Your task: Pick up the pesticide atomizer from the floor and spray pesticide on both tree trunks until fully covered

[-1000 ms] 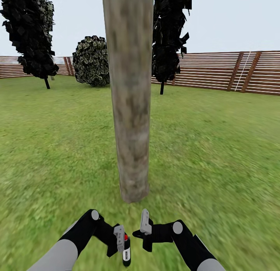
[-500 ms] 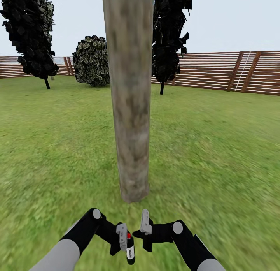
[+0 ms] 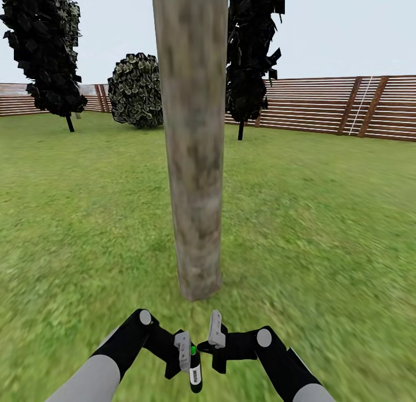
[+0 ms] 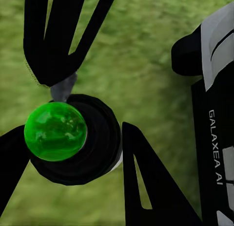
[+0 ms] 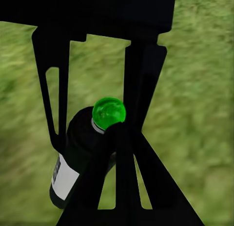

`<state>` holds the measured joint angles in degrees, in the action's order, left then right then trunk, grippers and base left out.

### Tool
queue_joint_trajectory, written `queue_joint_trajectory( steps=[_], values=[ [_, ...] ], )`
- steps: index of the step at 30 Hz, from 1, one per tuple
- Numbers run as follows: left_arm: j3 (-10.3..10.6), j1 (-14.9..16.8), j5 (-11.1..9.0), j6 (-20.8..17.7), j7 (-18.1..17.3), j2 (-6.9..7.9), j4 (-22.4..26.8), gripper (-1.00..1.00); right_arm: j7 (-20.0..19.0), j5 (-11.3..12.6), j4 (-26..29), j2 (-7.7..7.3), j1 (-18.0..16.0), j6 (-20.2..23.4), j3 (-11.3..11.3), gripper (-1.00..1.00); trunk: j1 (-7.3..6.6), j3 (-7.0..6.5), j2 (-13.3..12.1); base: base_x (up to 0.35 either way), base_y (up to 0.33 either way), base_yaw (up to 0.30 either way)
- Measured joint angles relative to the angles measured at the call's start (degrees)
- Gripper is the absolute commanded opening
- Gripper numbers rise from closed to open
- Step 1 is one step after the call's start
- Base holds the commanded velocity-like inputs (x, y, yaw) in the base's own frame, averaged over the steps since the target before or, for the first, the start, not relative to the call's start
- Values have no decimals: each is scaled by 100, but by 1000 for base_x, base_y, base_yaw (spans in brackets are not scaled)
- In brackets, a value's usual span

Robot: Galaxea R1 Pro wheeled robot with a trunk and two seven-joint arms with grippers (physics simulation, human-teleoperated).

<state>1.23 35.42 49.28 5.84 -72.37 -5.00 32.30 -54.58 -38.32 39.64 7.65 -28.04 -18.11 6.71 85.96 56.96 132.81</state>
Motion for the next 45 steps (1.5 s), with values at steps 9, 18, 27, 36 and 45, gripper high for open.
queue_joint_trajectory(
  steps=[9, 18, 27, 36, 45],
  values=[
    [51, -22, 100, 10, 28, 248, -18, -100, 0, 0, 0, 0, 0, 0, 2, -100, 0, 0, 0, 0, 0, 0],
    [64, -73, 122, 4, 20, 1056, -14, -100, 0, 0, -8, -2, 0, 0, 3, -100, 0, 0, 0, 0, 0, 0],
    [60, -79, 322, 4, 48, 1783, -76, -100, 7, -7, -9, -19, 0, -4, -21, 100, 0, 0, 0, 0, 0, 0],
    [-82, -79, 429, -43, 587, 2025, -100, -100, 94, -45, -17, -160, 0, -10, -67, 100, 0, 0, 0, 0, 0, 0],
    [-1232, -90, 195, -239, 2614, 1529, -584, -100, 1516, -23, -1404, -1134, 33, -47, -1698, 100, 0, 1, 0, 0, 0, 0]
  ],
)
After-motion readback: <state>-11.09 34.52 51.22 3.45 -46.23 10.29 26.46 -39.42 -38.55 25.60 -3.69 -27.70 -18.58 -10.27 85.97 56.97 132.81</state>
